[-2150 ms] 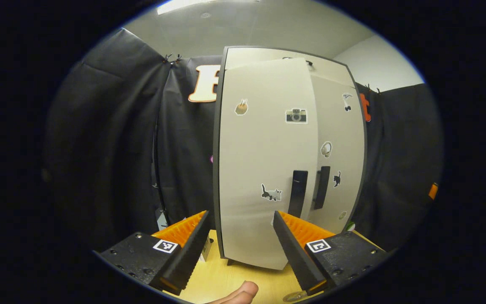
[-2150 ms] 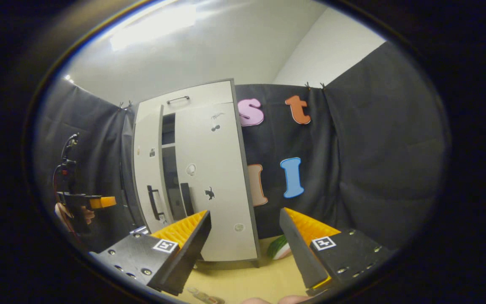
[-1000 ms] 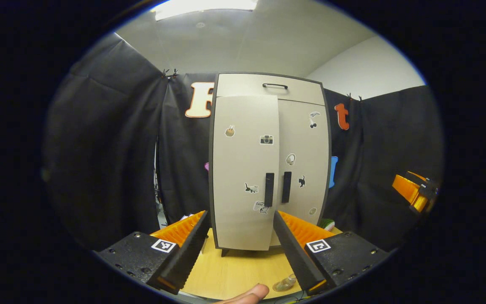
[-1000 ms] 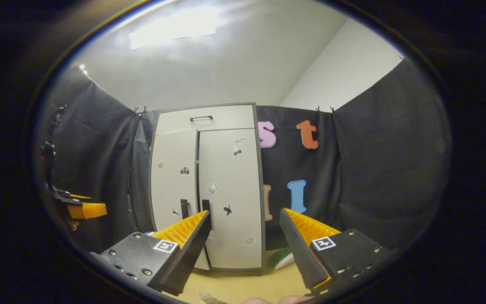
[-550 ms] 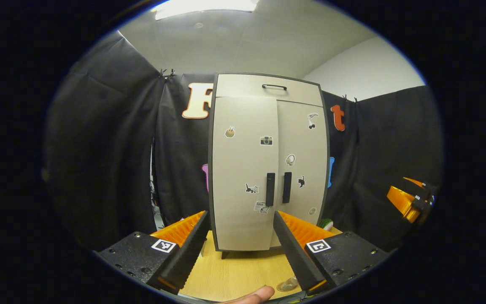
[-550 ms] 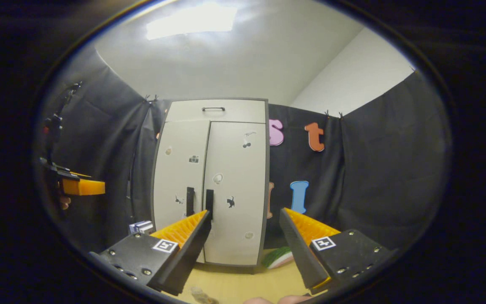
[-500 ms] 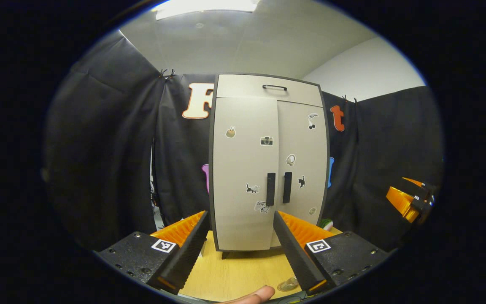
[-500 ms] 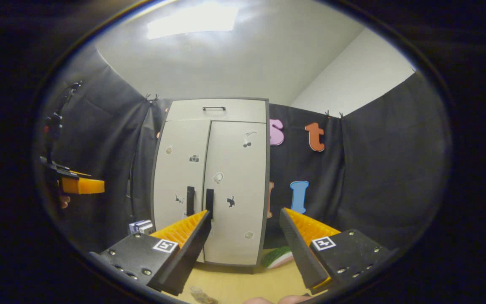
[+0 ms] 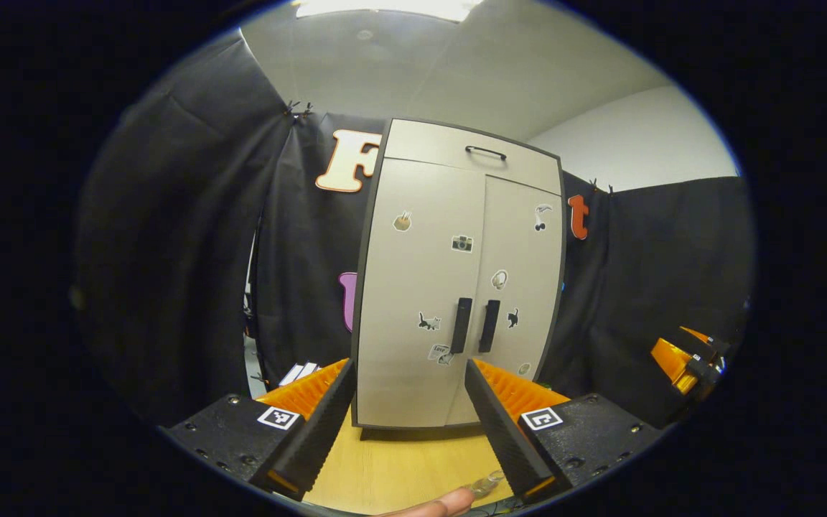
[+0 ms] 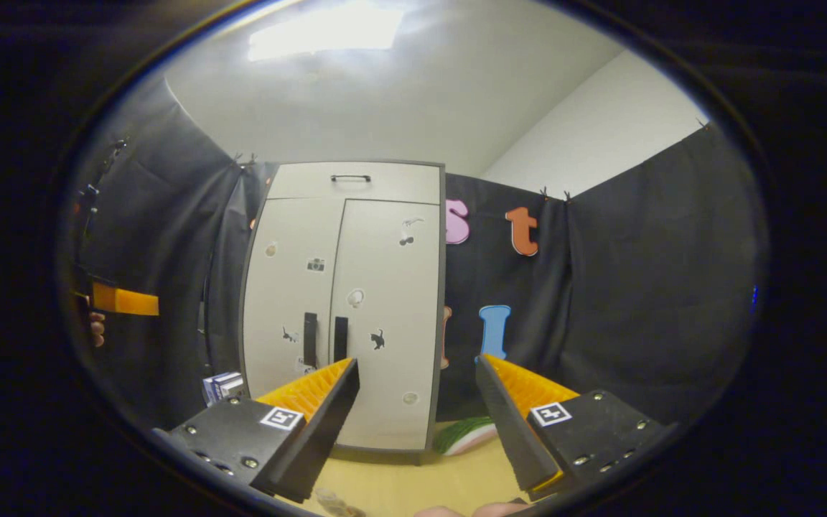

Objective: Grasp the bottle in the cabinet with the left hand and place it on the coaster, then close the right door with the right hand and the left door with the left hand.

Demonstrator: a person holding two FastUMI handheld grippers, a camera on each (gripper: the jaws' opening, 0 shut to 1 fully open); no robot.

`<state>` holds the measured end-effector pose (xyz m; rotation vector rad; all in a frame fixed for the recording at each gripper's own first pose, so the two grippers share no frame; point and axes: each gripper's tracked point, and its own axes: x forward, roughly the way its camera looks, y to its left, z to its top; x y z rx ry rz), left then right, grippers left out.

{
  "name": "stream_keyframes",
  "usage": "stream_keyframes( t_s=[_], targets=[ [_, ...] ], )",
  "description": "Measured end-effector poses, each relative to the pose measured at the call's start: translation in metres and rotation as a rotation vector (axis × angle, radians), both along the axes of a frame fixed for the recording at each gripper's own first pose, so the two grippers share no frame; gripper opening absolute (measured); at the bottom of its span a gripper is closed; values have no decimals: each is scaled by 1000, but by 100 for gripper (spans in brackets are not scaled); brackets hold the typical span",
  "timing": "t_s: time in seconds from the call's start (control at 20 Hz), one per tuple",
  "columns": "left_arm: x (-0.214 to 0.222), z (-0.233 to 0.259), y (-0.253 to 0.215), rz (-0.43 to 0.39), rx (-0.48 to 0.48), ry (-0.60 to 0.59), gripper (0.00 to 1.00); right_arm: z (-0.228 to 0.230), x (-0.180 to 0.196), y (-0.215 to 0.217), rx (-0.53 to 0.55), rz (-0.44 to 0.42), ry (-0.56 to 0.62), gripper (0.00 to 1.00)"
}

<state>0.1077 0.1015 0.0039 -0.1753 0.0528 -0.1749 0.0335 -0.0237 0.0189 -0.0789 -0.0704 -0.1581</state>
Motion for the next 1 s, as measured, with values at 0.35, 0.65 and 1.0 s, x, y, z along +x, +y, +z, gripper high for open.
stream_keyframes(
  t_s=[0.35,0.65,1.0],
  targets=[
    [18,-11,-6,-35,-38,-11,93,-9,12,10,91,-34,44,100],
    [29,-20,-27,-73,-45,-9,96,-17,20,-12,66,-79,50,99],
    [42,-25,-54,-44,-14,-2,96,-22,30,-46,85,-100,90,100]
  ],
)
